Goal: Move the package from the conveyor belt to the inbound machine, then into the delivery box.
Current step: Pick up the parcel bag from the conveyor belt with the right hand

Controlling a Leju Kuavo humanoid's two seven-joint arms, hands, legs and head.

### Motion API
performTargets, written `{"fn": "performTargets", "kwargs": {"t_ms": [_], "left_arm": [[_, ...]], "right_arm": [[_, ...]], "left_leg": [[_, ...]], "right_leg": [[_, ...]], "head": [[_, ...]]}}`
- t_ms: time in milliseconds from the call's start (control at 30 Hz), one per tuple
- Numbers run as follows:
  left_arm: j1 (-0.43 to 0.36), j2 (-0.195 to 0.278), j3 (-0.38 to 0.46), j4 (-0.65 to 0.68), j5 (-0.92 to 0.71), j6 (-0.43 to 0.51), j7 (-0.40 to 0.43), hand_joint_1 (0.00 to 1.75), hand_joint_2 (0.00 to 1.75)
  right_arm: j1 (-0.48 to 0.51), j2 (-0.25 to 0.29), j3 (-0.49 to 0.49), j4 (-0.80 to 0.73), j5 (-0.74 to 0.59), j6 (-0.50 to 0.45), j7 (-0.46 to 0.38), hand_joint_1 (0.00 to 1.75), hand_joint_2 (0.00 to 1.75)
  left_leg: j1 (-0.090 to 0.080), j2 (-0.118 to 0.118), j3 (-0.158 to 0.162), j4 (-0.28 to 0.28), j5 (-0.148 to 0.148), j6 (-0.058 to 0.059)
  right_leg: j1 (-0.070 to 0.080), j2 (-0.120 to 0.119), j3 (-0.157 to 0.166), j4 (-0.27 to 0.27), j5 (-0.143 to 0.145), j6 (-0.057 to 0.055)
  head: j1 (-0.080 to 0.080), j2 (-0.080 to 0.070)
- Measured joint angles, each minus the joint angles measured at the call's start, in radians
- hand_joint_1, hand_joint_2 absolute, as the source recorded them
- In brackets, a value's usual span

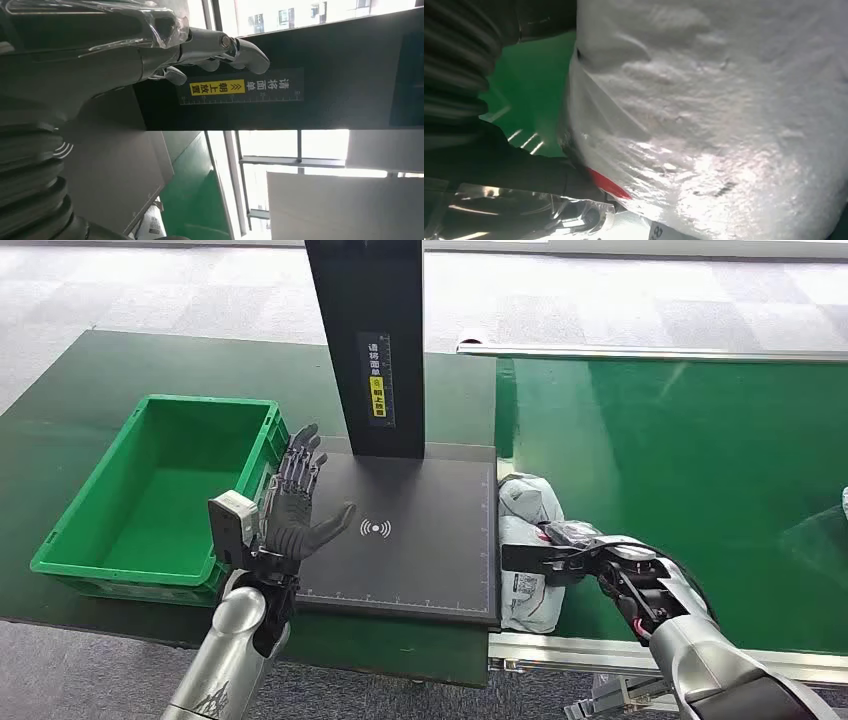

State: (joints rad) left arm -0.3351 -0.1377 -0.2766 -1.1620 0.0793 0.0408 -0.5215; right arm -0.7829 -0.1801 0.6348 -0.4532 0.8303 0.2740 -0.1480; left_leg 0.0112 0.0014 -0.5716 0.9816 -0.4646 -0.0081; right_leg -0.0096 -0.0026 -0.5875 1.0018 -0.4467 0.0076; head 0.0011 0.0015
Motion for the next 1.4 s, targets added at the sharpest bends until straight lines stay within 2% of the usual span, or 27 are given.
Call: {"fn": "performTargets", "kwargs": {"t_ms": [367, 567, 767, 967, 1167, 1300, 1400], "left_arm": [[0.028, 0.011, 0.001, -0.024, 0.000, 0.000, 0.001, 0.00, 1.75], [0.041, 0.015, 0.004, -0.042, 0.000, 0.003, 0.005, 0.00, 1.75], [0.047, 0.020, 0.009, -0.052, 0.008, 0.003, 0.005, 0.00, 1.75], [0.047, 0.020, 0.011, -0.052, 0.025, 0.003, -0.005, 0.00, 1.75], [0.046, 0.020, 0.012, -0.052, 0.036, 0.003, -0.013, 0.00, 1.75], [0.046, 0.020, 0.011, -0.051, 0.042, 0.011, -0.027, 0.00, 1.75], [0.044, 0.018, 0.012, -0.051, 0.039, 0.067, -0.072, 0.00, 1.75]], "right_arm": [[0.026, 0.000, -0.001, -0.028, -0.041, -0.136, -0.038, 1.75, 1.75], [0.074, 0.000, -0.024, -0.082, -0.068, -0.288, -0.050, 1.75, 1.75], [0.151, 0.000, -0.097, -0.200, -0.119, -0.459, -0.101, 1.75, 1.75], [0.216, -0.001, -0.188, -0.340, -0.174, -0.552, -0.139, 1.75, 1.75], [0.252, -0.001, -0.266, -0.441, -0.220, -0.603, -0.182, 1.75, 1.75], [0.270, 0.001, -0.302, -0.500, -0.241, -0.673, -0.240, 1.75, 1.75], [0.286, 0.004, -0.321, -0.566, -0.240, -0.769, -0.311, 1.75, 1.75]], "left_leg": [[0.000, 0.000, 0.000, 0.000, 0.000, 0.000], [0.000, 0.000, -0.001, 0.000, 0.000, 0.000], [0.000, 0.000, -0.003, 0.000, 0.000, 0.000], [0.000, 0.000, -0.003, 0.000, 0.000, 0.000], [0.000, 0.000, -0.004, 0.000, 0.000, 0.000], [0.000, 0.000, -0.004, 0.000, 0.000, 0.000], [0.000, 0.000, -0.004, 0.000, 0.000, 0.000]], "right_leg": [[0.000, 0.000, 0.000, 0.000, 0.000, 0.000], [0.000, 0.000, 0.000, 0.000, 0.000, 0.000], [0.000, 0.000, -0.002, 0.000, 0.000, 0.000], [0.000, 0.000, -0.003, 0.000, 0.000, 0.000], [0.000, 0.000, -0.004, 0.000, 0.000, 0.000], [0.000, 0.000, -0.004, 0.000, 0.000, 0.000], [0.000, 0.000, -0.004, 0.000, 0.000, 0.000]], "head": [[0.000, 0.000], [0.000, 0.000], [0.000, 0.000], [0.000, 0.000], [0.000, 0.000], [0.000, 0.000], [0.000, 0.000]]}}
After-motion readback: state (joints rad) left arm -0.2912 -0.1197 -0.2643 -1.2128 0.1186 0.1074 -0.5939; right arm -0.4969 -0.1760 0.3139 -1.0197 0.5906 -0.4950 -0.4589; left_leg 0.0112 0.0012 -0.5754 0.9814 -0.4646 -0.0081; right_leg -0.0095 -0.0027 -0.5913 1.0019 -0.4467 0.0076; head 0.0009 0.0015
